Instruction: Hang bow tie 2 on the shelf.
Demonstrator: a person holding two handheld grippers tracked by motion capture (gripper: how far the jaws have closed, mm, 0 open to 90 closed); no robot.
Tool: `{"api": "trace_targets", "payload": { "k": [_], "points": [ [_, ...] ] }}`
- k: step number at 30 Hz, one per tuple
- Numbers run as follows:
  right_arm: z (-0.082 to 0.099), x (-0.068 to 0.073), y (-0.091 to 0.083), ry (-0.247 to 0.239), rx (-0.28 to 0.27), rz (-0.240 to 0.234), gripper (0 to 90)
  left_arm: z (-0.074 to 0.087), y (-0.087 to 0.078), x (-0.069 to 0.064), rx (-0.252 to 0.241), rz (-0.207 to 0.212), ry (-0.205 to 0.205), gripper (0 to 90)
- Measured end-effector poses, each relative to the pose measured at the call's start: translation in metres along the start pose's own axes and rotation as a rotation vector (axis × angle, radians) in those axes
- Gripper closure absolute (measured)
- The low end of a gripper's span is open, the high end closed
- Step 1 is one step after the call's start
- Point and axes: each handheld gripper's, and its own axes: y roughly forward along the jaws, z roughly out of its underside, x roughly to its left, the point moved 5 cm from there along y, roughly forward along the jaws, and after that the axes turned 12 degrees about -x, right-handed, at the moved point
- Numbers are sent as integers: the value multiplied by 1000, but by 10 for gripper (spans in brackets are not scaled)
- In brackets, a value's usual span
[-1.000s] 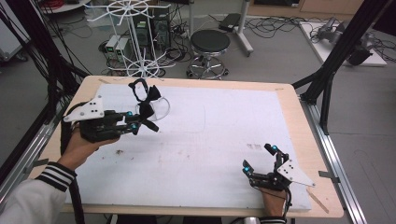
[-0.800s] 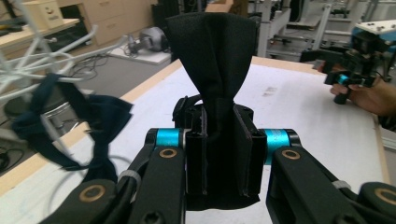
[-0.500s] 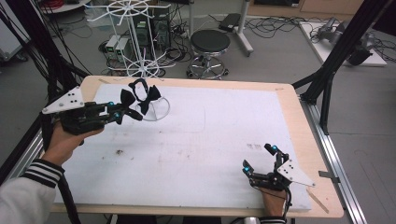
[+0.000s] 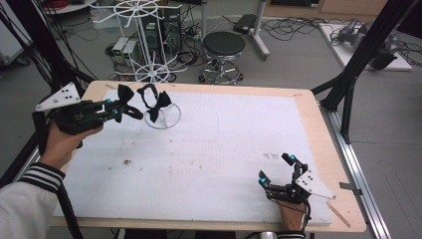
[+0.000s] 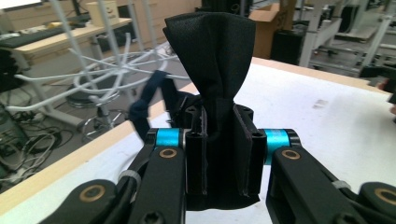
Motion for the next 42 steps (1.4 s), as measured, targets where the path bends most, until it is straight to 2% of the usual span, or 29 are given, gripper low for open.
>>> {"api": "trace_targets", "payload": {
  "k": [10,16,21,42],
  "points": [
    [0,0,0,-5,-2,-1,7,-5,-3,22,-5,-62,-29,763],
    [0,0,0,-5,-4,-1,7,-4,-2,31,3,-90,-35,763],
    [0,0,0,-2,-4,-2,7,-11,0,39,2,-112,-29,763],
    [0,-1,0,-5,-6,-2,7,-29,17,51,-1,-112,-6,763]
  ]
}}
